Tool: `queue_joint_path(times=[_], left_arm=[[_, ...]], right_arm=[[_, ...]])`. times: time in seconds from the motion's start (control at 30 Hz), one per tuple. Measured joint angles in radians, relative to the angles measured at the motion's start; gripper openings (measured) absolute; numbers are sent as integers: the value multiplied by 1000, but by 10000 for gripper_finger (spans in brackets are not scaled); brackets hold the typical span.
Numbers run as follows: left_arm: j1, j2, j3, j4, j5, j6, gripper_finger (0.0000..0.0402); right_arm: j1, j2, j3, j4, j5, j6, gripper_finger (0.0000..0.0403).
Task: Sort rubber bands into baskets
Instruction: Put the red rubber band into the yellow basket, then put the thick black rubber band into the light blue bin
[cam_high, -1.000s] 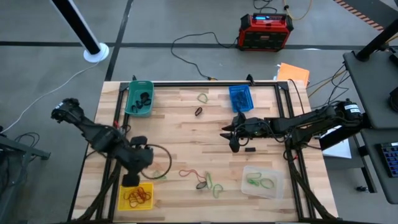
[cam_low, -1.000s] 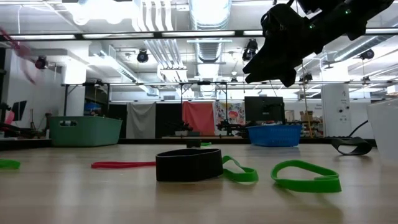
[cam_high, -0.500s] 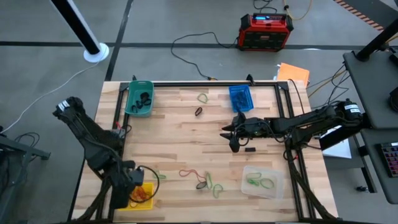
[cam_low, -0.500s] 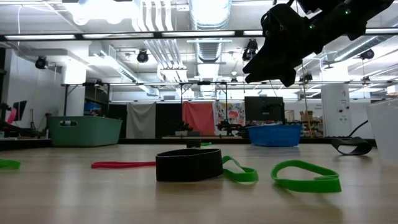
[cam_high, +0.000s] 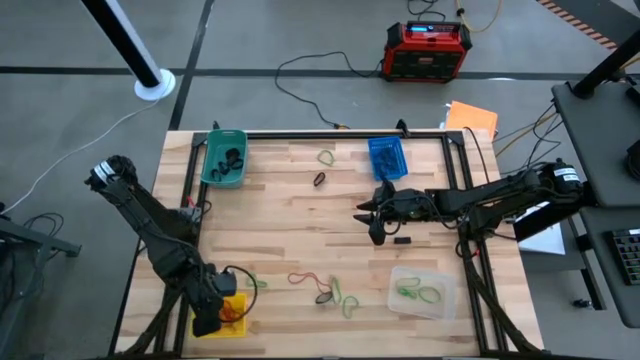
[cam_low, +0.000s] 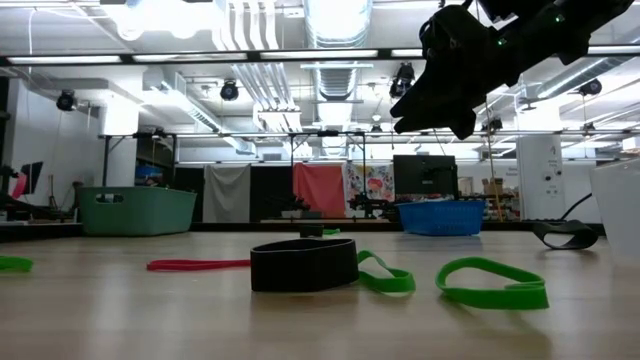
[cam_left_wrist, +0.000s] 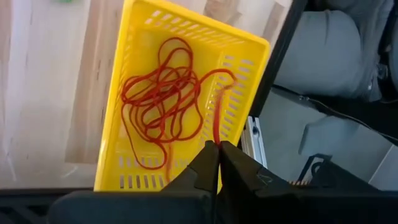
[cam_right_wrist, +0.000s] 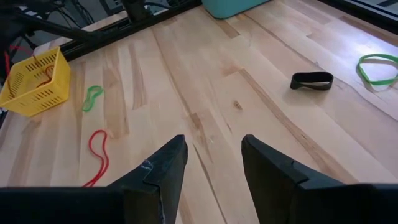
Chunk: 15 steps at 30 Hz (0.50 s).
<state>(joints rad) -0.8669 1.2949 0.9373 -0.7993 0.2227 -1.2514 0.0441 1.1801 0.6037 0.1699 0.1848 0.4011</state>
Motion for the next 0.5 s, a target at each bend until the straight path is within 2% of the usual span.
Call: queue_joint_path(times=[0.33, 0.5], left_arm=[[0, 0, -1, -44, -18, -25, 47], [7, 0, -1, -55, -148, 46, 72]], right_arm=[[0, 0, 0, 0, 0, 0, 152], [0, 0, 0, 0, 0, 0, 153]])
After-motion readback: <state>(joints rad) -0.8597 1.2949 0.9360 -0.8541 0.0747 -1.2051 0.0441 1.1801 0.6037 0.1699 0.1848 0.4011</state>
